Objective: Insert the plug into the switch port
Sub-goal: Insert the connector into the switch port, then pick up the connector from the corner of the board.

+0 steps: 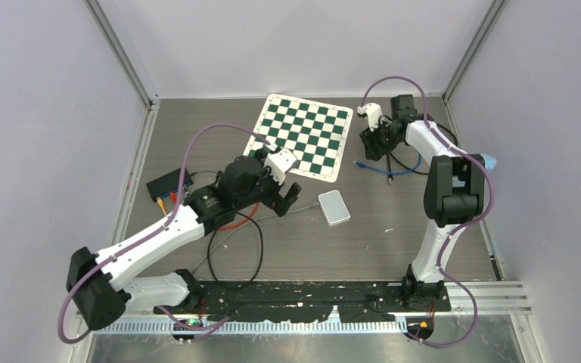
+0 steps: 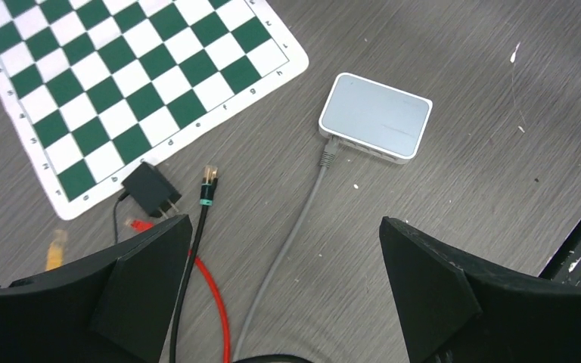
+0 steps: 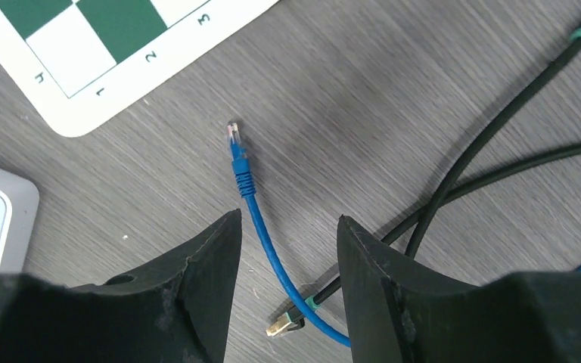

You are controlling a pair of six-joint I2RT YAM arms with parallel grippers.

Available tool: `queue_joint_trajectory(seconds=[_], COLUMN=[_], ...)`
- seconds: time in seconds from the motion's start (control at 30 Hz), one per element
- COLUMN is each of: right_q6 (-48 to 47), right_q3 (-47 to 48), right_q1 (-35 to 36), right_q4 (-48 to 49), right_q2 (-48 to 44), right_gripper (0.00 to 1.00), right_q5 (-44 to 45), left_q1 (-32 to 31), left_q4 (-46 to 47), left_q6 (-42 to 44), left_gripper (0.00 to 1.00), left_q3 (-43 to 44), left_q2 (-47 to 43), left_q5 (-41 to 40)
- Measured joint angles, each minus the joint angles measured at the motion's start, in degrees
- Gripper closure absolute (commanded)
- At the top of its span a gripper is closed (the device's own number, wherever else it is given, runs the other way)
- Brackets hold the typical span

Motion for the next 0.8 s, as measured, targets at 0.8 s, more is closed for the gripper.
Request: queue_joint_trajectory(seconds=[0.8], right_q6=[-13.1], right_q3=[1.0], right_q1=[2.0], right_q4=[-5.9], right_q2=[7.3], right_gripper=[0.63], right_q5=[0.8], left_q1=[0.0], left_q4=[-10.4], left_q6=[4.7], left_gripper=[0.01], left_q3=[-0.5], left_q2=[-13.0], left_q5=[-15.2])
